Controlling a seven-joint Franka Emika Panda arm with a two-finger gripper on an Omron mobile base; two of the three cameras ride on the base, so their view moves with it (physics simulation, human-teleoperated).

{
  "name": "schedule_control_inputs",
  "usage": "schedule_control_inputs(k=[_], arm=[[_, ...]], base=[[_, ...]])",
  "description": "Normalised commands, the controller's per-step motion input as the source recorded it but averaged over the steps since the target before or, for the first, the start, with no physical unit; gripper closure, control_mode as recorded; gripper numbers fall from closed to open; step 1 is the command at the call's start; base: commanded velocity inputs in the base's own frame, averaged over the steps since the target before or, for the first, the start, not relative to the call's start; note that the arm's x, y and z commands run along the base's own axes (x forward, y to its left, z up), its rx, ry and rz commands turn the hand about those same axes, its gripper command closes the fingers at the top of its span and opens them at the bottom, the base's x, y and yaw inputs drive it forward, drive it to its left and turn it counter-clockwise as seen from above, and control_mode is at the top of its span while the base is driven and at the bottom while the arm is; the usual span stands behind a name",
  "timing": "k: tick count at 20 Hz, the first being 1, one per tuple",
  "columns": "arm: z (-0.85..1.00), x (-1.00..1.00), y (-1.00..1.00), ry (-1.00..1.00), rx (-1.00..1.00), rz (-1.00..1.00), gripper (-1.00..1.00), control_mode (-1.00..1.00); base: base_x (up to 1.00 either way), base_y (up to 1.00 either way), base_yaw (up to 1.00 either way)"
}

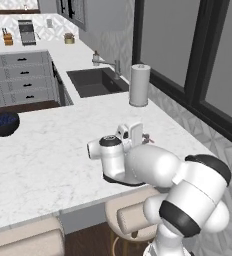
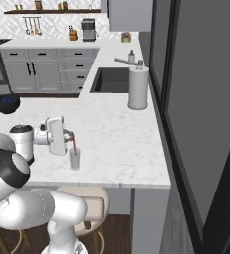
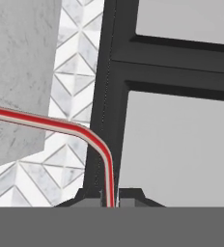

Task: Take a straw from the drawer in front and place it inside the glass cup on the dining counter.

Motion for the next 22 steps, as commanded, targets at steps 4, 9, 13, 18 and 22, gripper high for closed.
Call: schedule_control_inputs(k=[4, 9, 13, 18, 22], arm=[[-0.28, 0.00, 0.00, 0.04, 0.04, 0.01, 1.00, -1.00], [-0.27, -0.01, 0.00, 0.04, 0.04, 0.01, 1.00, -1.00], [-0.08, -0.07, 0.00, 0.00, 0.00, 0.00, -1.00, -1.00], [0.00, -0.09, 0.00, 0.00, 0.02, 0.00, -1.00, -1.00], [0.00, -0.01, 0.00, 0.00, 0.09, 0.00, -1.00, -1.00]], base=[[0.00, 0.00, 0.00], [0.00, 0.00, 0.00], [0.00, 0.00, 0.00], [0.00, 0.00, 0.00], [0.00, 0.00, 0.00]])
